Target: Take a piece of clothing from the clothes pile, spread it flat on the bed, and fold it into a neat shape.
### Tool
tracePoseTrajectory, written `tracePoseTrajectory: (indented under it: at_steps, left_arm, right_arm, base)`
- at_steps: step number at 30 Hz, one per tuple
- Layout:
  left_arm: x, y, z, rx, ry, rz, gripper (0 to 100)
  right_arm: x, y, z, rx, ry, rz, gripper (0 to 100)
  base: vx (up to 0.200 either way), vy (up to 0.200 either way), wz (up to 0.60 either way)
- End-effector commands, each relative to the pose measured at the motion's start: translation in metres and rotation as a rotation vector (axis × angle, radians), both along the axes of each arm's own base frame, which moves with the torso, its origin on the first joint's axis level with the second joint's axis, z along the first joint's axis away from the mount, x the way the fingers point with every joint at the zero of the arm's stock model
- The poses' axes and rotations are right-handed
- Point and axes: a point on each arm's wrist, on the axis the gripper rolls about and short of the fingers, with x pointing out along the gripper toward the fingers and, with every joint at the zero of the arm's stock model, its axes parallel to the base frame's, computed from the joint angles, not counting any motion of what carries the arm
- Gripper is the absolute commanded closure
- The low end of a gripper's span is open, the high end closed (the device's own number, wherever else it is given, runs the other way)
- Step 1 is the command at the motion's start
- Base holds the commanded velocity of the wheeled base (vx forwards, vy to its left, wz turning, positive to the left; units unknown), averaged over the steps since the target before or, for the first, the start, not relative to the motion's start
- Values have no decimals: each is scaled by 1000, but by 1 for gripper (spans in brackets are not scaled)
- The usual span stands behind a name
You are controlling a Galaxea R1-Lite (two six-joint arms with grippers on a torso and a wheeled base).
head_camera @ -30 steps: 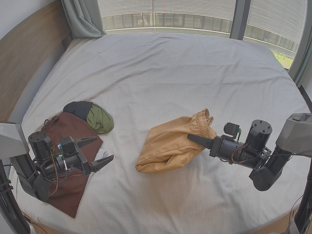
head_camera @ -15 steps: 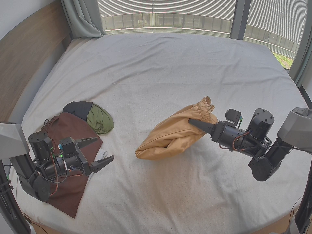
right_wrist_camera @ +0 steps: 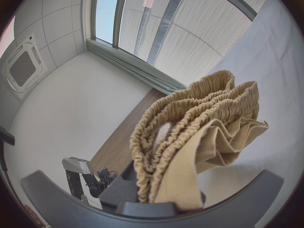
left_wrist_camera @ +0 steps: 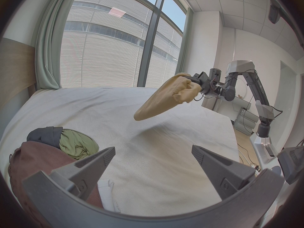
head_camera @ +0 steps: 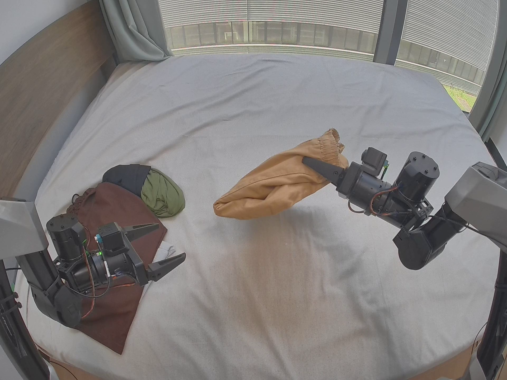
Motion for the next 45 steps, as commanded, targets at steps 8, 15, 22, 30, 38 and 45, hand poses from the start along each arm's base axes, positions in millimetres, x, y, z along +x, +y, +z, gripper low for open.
tracePoseTrajectory:
  at_steps: [8,15,22,30,38,45]
  left_arm:
    - [0,-1,-1,0,4,-3,0]
    - [0,-1,-2,0,6,-3,0]
    - [0,0,-2,1,9,-2,0]
    - [0,0,-3,0,12,-1,0]
    - [0,0,-2,0,10,-1,0]
    - [0,0,-2,0,10,2,0]
  right_arm:
    - [60,17,1,6,25,-10,100]
    - [84,29,-14,-11,71,-5,100]
    - [89,31,-33,-24,104,-7,100]
    - [97,25,-26,-16,86,-22,100]
    - [112,27,7,8,21,-29,100]
    - [120,31,25,20,-7,-32,100]
  base:
    - [0,0,0]
    - [0,0,0]
    - [0,0,0]
    - [0,0,0]
    - [0,0,0]
    - [0,0,0]
